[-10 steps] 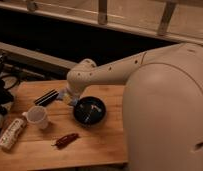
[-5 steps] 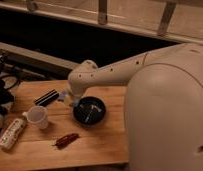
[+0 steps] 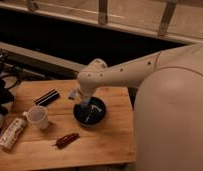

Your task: Place the white sponge in the ceramic bowl

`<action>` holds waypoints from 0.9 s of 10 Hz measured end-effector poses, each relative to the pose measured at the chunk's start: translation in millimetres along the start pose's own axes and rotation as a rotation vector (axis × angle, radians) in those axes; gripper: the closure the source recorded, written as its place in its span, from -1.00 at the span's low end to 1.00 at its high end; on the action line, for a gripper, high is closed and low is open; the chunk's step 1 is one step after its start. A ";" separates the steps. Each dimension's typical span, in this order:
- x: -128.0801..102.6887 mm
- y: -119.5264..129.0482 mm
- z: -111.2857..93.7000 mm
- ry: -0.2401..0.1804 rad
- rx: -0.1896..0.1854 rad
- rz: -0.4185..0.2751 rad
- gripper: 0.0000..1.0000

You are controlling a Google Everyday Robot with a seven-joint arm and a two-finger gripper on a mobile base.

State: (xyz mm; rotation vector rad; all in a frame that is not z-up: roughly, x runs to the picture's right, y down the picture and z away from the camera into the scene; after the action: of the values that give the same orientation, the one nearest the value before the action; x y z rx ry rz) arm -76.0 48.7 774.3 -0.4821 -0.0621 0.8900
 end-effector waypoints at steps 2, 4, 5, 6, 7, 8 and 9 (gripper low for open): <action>23.2 -7.4 5.5 0.026 0.024 0.114 0.80; 25.5 -7.5 10.7 0.020 0.020 0.144 0.41; 20.2 -7.5 9.5 0.016 0.020 0.112 0.32; 7.3 -1.4 6.3 0.015 0.016 0.047 0.29; 0.4 3.7 4.0 0.019 0.012 0.030 0.20; -0.1 4.4 3.7 0.019 0.012 0.041 0.05; 4.0 3.5 5.8 0.017 0.013 0.065 -0.16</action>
State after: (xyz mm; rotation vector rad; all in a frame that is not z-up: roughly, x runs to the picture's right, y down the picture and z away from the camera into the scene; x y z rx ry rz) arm -77.4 55.8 777.4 -0.4820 -0.0251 0.9497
